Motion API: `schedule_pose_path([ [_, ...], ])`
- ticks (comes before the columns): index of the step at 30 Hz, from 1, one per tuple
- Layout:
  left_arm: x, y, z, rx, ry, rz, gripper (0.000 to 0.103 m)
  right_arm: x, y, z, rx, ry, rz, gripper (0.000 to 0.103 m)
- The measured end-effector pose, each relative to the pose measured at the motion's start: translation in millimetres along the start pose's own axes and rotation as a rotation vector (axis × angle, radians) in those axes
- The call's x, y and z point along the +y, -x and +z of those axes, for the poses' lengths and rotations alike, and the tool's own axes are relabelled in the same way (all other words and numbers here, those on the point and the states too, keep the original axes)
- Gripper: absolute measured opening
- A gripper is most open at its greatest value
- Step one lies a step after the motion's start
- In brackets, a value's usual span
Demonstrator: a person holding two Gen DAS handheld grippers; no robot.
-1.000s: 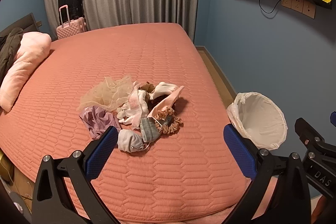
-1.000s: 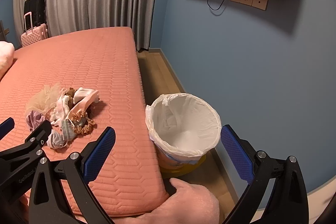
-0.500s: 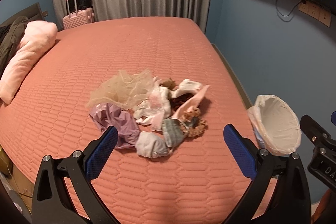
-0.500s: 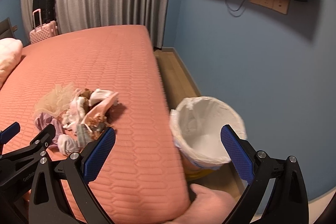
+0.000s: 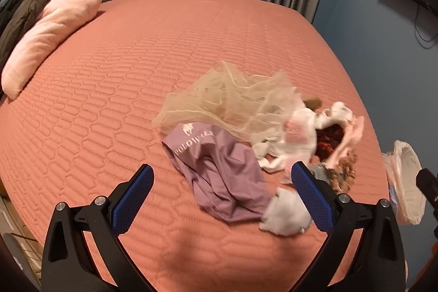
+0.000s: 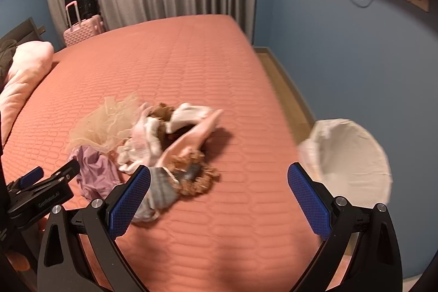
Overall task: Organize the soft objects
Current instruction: 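Grasp the purple shirt with the left tool while the right tool grasps the white sock, then carry the purple shirt and white sock to the wastebasket and open both tools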
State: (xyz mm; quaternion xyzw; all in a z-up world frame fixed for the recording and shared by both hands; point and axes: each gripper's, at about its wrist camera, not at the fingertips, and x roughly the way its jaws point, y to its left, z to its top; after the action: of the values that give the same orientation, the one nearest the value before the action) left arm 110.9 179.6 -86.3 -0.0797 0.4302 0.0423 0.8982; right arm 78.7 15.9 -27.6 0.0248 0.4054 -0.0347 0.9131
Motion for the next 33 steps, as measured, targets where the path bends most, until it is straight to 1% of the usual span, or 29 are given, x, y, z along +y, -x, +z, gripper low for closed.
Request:
schedule_pose_path([
  [1, 4.1, -7.3, 3.3, 0.014, 0.009, 0.010, 0.096, 4.6, -6.3, 0.8, 0.006, 0.001, 0.008, 0.097],
  [5, 17.8, -32.0, 10.6, 0.048, 0.043, 0.008, 0.096, 28.4, -39.2, -2.1, 0.053, 0.012, 0.040, 0.097],
  [7, 25.2, -42.6, 11.8, 0.073, 0.069, -0.012, 0.096, 39.3, -50.8, -6.4, 0.079, 0.025, 0.055, 0.097],
  [9, 30.4, -49.3, 11.3, 0.094, 0.093, -0.041, 0.091, 51.2, -59.6, -13.5, 0.102, 0.035, 0.082, 0.095],
  [10, 33.0, -52.6, 10.6, 0.110, 0.104, -0.055, 0.089, 56.4, -62.3, -17.2, 0.112, 0.039, 0.101, 0.092],
  [11, 34.7, -55.9, 9.1, 0.130, 0.108, -0.075, 0.079, 63.4, -65.8, -21.4, 0.126, 0.046, 0.121, 0.088],
  [12, 35.0, -58.4, 7.7, 0.142, 0.108, -0.083, 0.068, 69.6, -69.5, -24.9, 0.141, 0.055, 0.138, 0.085],
  [13, 35.5, -61.1, 5.5, 0.157, 0.108, -0.093, 0.064, 75.0, -73.0, -29.0, 0.156, 0.065, 0.154, 0.080],
  [14, 36.4, -62.9, 3.3, 0.169, 0.112, -0.101, 0.056, 81.0, -77.7, -33.6, 0.175, 0.075, 0.172, 0.072],
  [15, 38.4, -64.3, 0.2, 0.181, 0.127, -0.113, 0.045, 86.5, -82.7, -38.2, 0.196, 0.085, 0.183, 0.067],
  [16, 39.7, -64.9, -2.6, 0.190, 0.138, -0.133, 0.040, 91.4, -87.8, -42.4, 0.219, 0.096, 0.196, 0.058],
  [17, 40.4, -64.5, -6.1, 0.200, 0.147, -0.155, 0.029, 96.1, -91.5, -45.8, 0.234, 0.102, 0.209, 0.048],
  [18, 40.9, -63.4, -8.7, 0.201, 0.149, -0.161, 0.020, 99.9, -95.8, -49.9, 0.252, 0.108, 0.223, 0.043],
  [19, 41.1, -61.0, -11.4, 0.200, 0.147, -0.163, 0.017, 102.8, -99.1, -53.6, 0.267, 0.112, 0.239, 0.031],
  [20, 41.7, -58.1, -13.9, 0.196, 0.146, -0.170, 0.011, 105.0, -101.0, -55.7, 0.276, 0.117, 0.251, 0.026],
  [21, 44.0, -57.1, -16.0, 0.193, 0.145, -0.176, 0.008, 107.1, -101.9, -57.8, 0.282, 0.125, 0.257, 0.025],
  [22, 44.8, -53.3, -17.7, 0.189, 0.145, -0.181, 0.007, 108.0, -100.5, -58.7, 0.280, 0.128, 0.263, 0.019],
  [23, 46.2, -48.8, -19.1, 0.183, 0.147, -0.185, 0.006, 108.5, -99.8, -59.4, 0.276, 0.129, 0.269, 0.015],
  [25, 44.0, -37.6, -18.4, 0.169, 0.141, -0.193, 0.005, 107.7, -95.2, -58.0, 0.266, 0.126, 0.283, 0.012],
  [30, 33.8, -5.1, -10.0, 0.112, 0.115, -0.218, 0.004, 92.8, -66.7, -43.0, 0.200, 0.094, 0.296, 0.012],
  [33, 20.0, 24.2, -1.3, 0.057, 0.080, -0.237, 0.004, 80.1, -43.4, -28.9, 0.130, 0.082, 0.286, 0.012],
])
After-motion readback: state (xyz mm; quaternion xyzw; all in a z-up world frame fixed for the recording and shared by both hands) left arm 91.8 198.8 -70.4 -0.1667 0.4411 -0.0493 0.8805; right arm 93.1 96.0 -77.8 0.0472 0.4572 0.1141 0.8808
